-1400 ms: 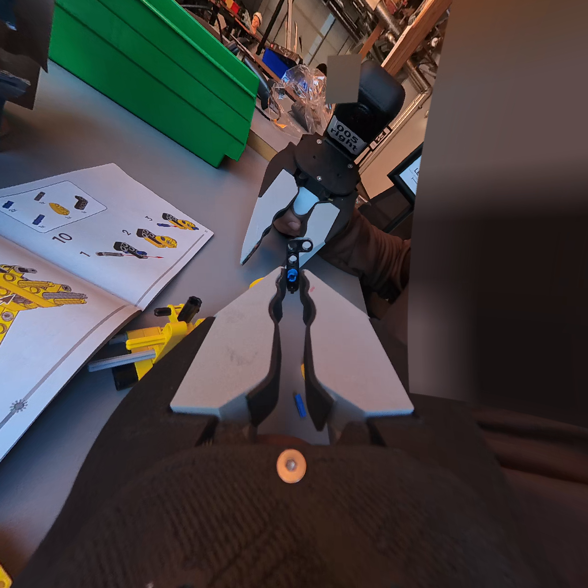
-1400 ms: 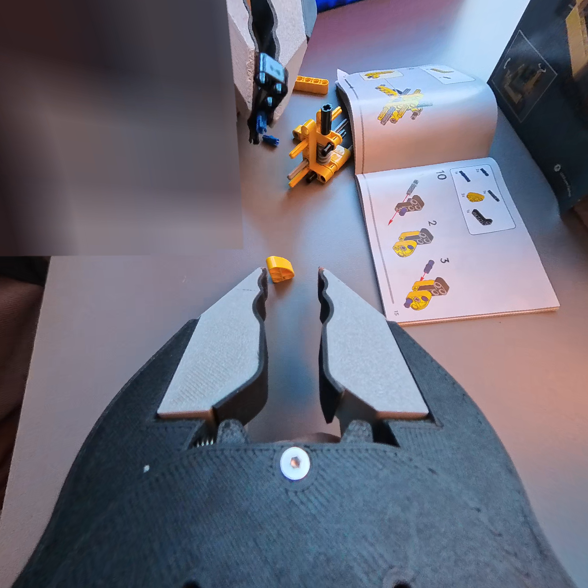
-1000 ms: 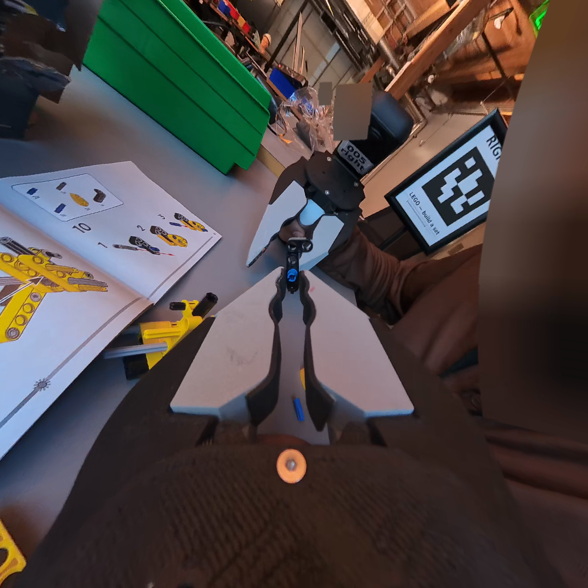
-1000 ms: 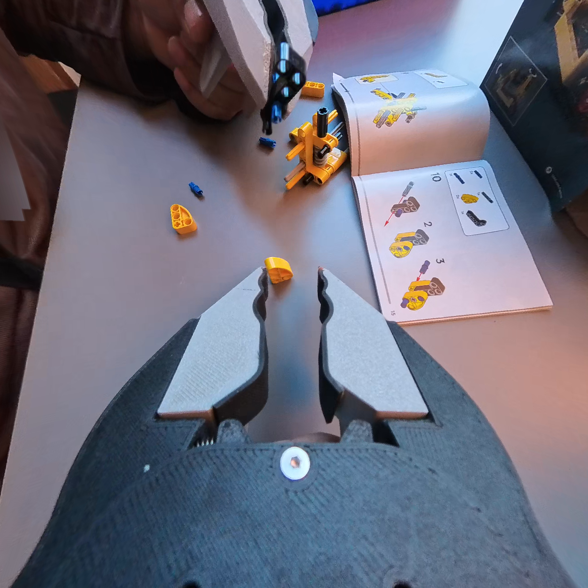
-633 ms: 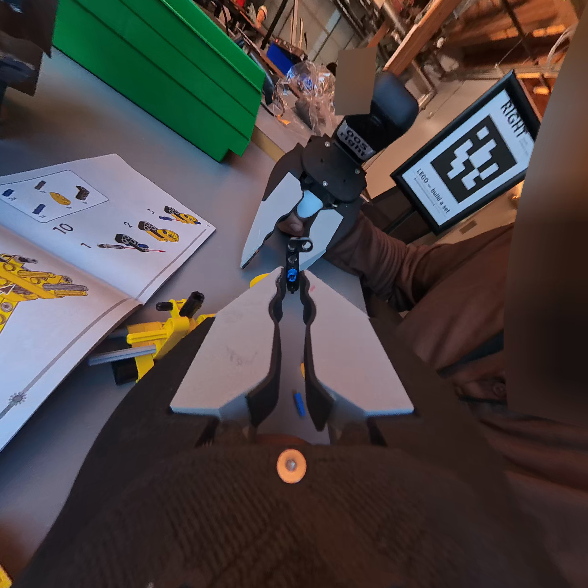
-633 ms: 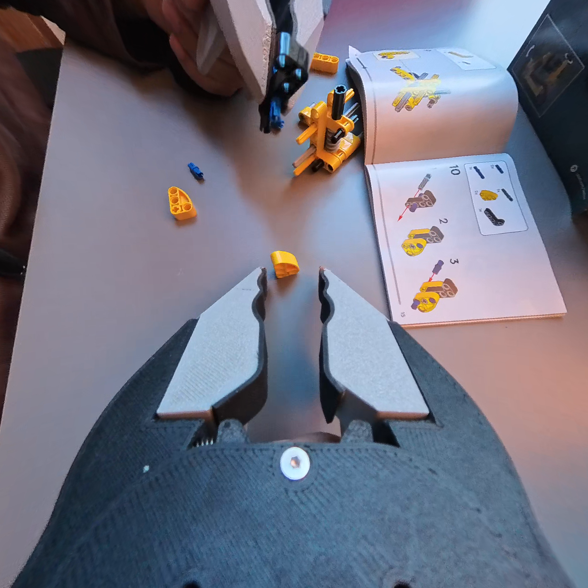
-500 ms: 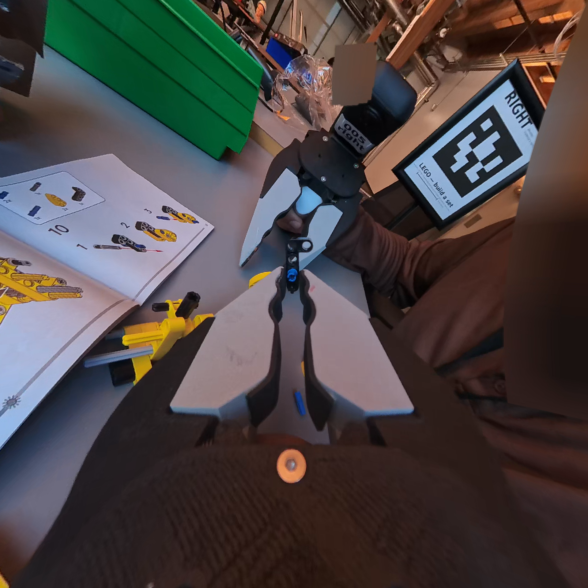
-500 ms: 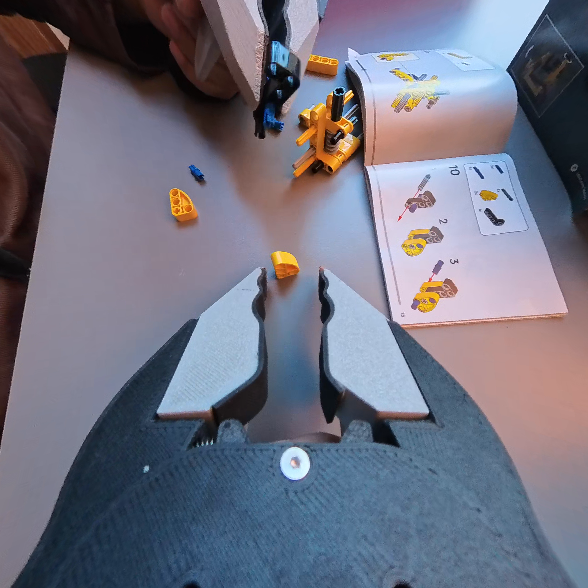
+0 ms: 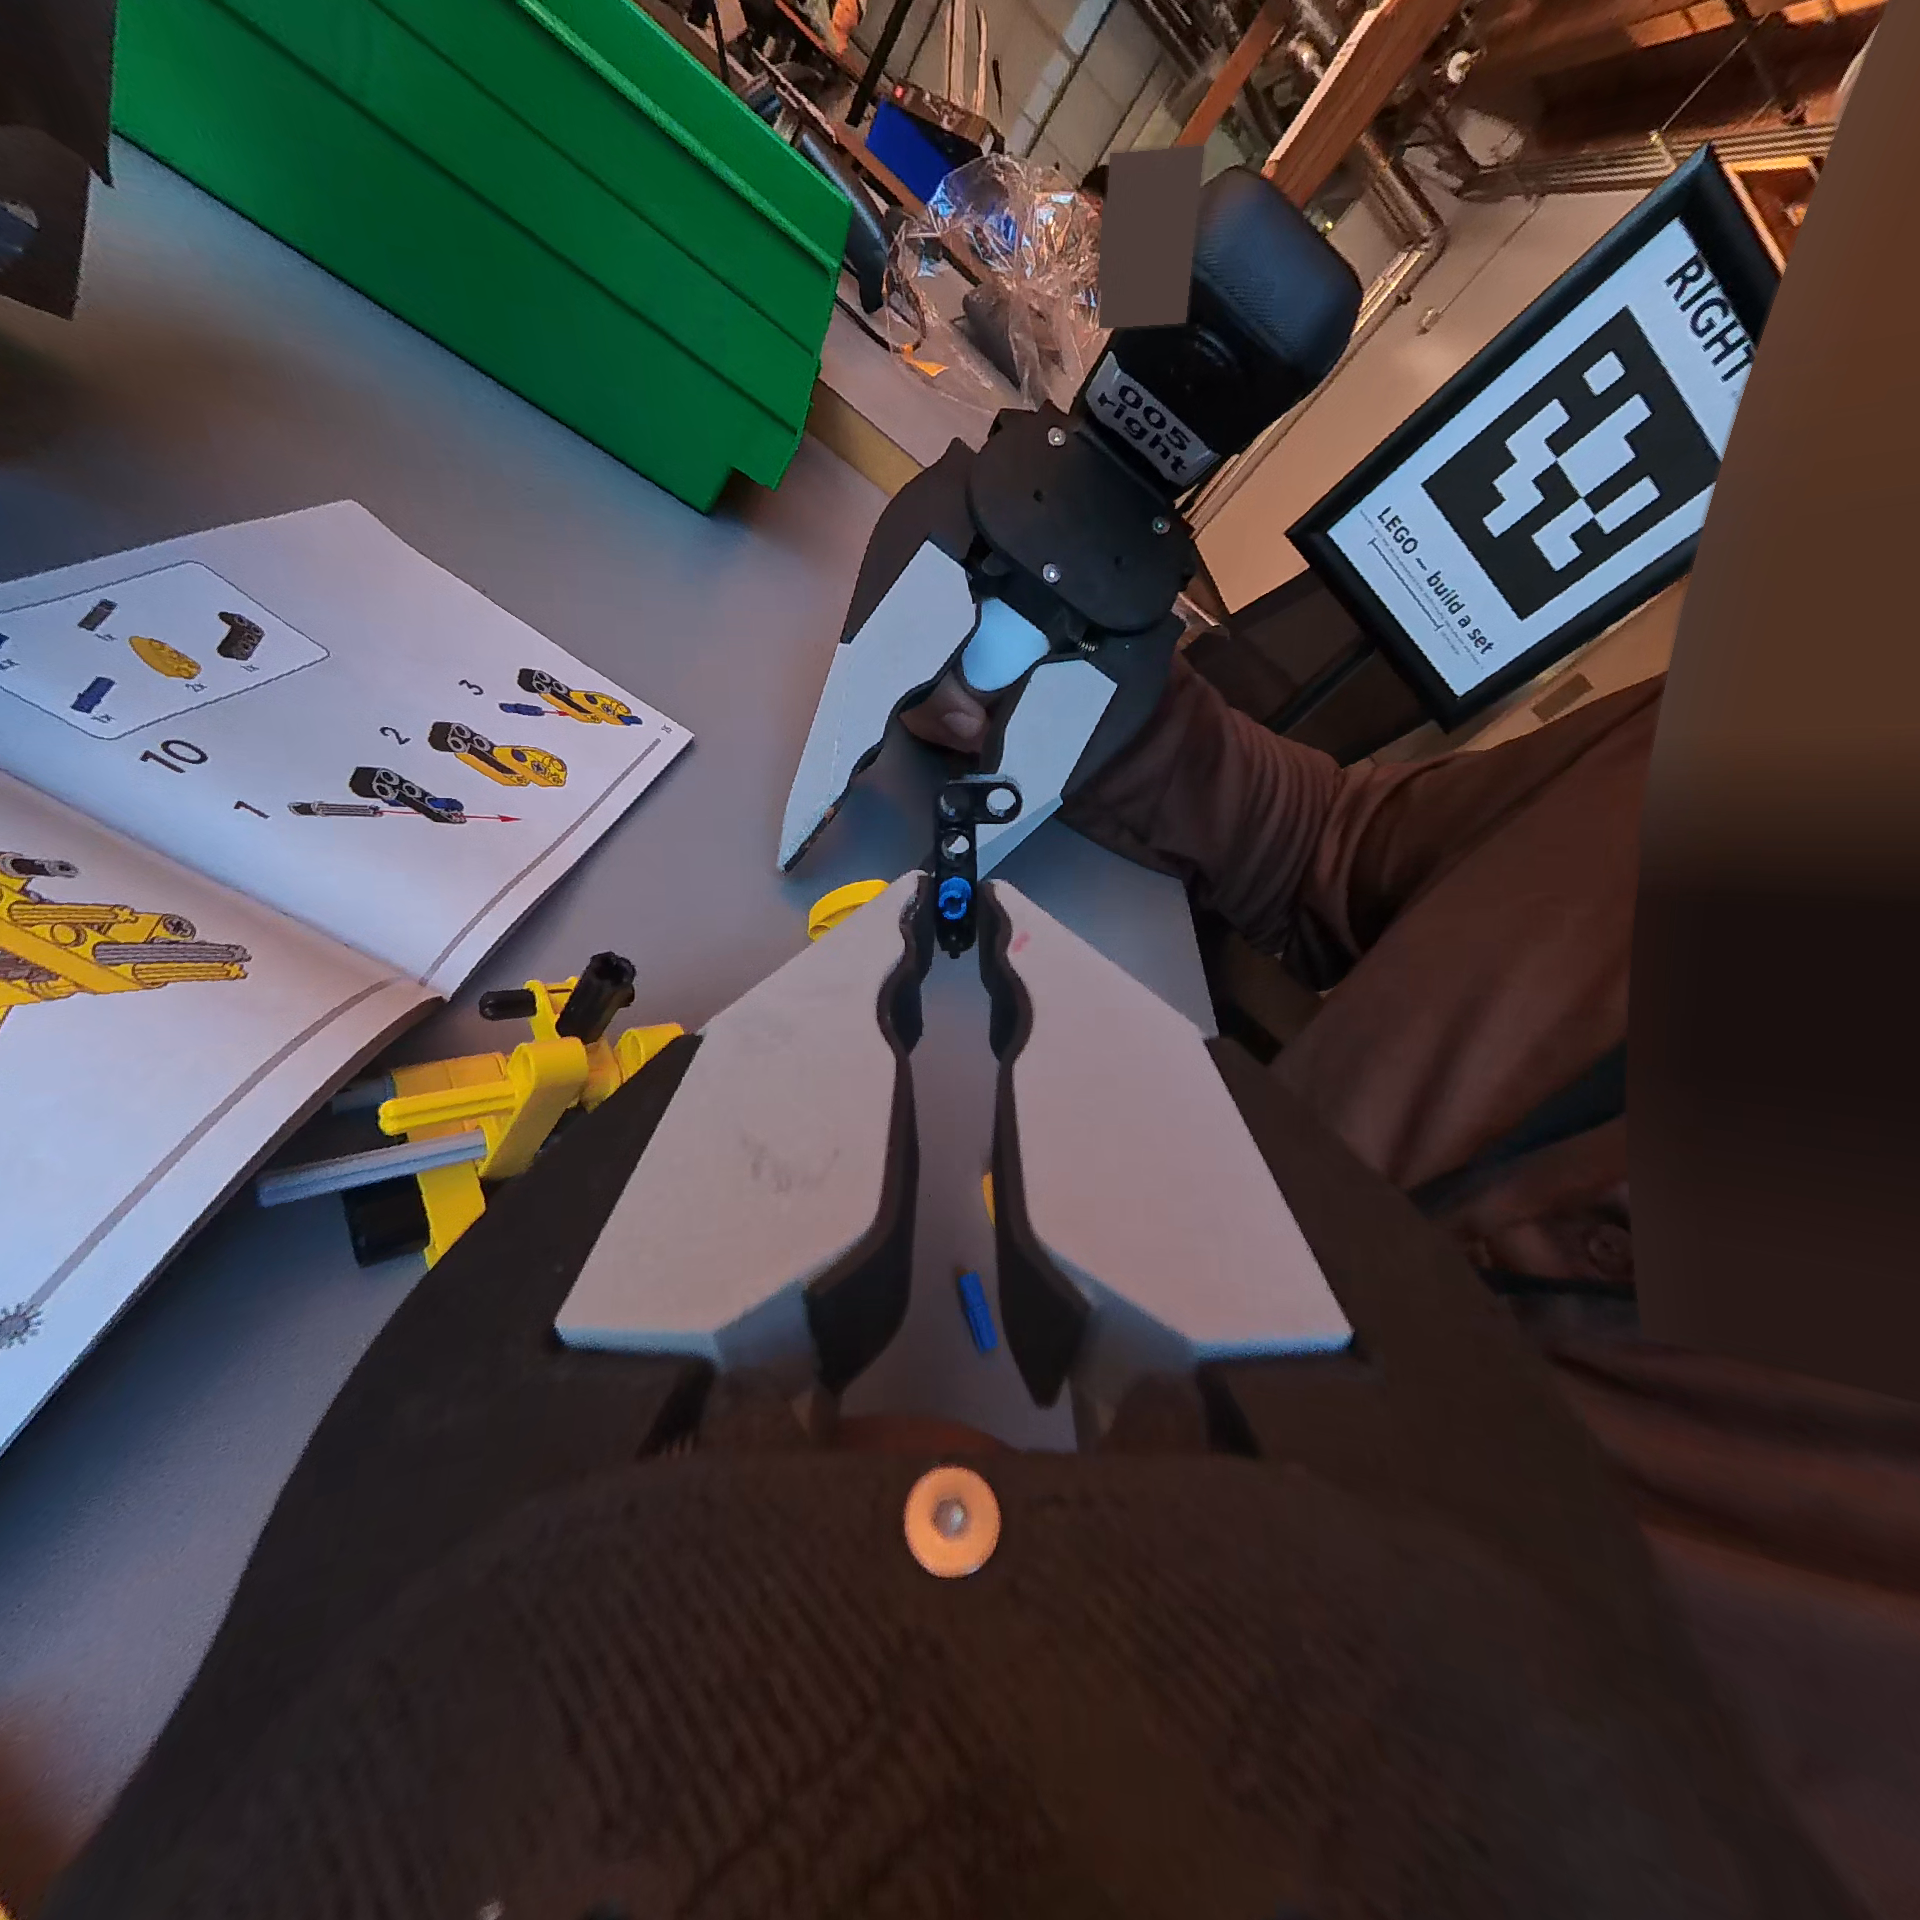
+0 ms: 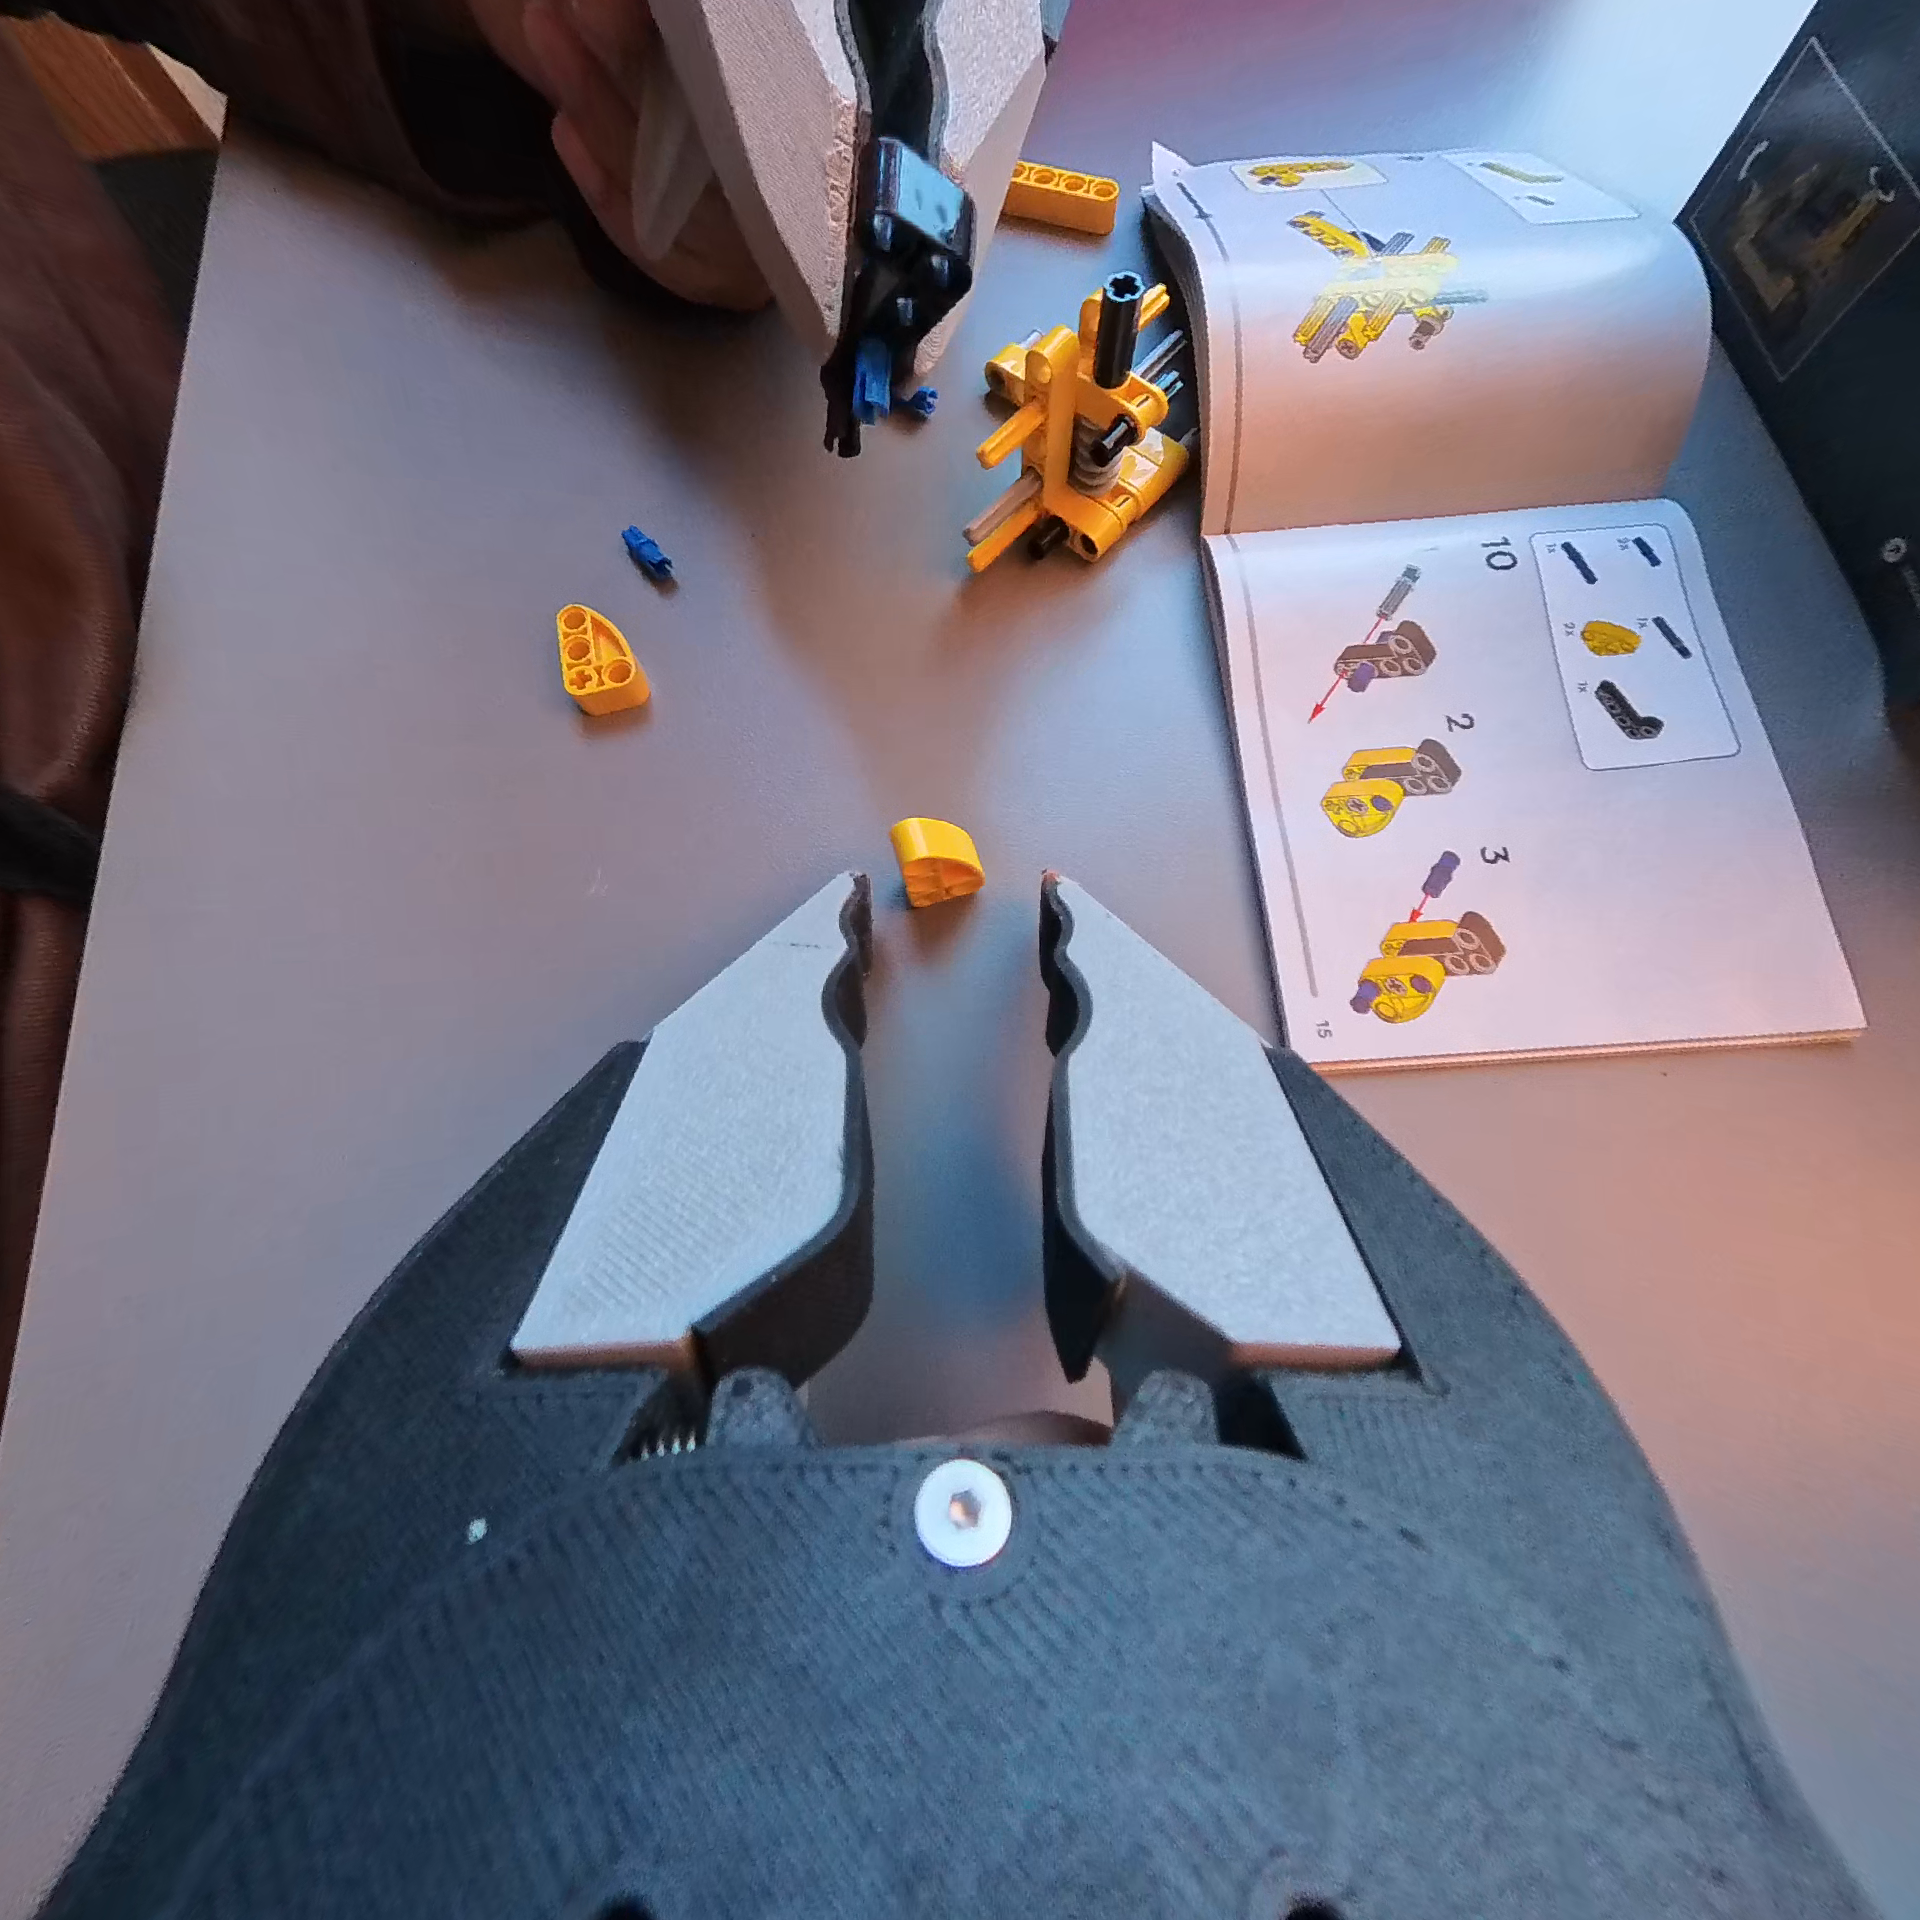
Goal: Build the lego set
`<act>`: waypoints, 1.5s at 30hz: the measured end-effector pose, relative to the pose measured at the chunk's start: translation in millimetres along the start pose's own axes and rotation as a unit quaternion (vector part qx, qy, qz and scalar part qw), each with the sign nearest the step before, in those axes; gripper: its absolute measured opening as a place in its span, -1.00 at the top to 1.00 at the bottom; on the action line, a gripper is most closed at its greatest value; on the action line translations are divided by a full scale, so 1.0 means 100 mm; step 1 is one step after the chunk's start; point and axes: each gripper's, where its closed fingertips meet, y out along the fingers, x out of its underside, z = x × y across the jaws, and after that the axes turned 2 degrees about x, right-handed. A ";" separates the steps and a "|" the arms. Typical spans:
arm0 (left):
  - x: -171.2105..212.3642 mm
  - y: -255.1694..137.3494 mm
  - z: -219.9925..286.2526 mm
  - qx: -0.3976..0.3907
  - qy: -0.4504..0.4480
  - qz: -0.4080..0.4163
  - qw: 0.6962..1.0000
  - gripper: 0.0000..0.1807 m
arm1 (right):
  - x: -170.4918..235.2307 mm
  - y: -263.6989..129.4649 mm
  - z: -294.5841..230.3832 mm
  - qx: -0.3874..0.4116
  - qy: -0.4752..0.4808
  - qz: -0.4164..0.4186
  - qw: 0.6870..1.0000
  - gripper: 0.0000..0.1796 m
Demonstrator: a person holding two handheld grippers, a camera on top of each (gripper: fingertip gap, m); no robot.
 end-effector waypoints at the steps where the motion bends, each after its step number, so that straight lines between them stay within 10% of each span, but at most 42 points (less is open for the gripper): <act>1: 0.00 0.00 0.00 0.000 0.001 -0.001 1.000 0.95 | 0.00 0.00 0.00 0.000 0.000 0.000 1.000 0.67; 45: -0.13 -0.04 0.07 0.079 -0.088 0.049 0.992 0.95 | 0.02 0.03 -0.01 0.001 -0.003 -0.011 1.000 0.68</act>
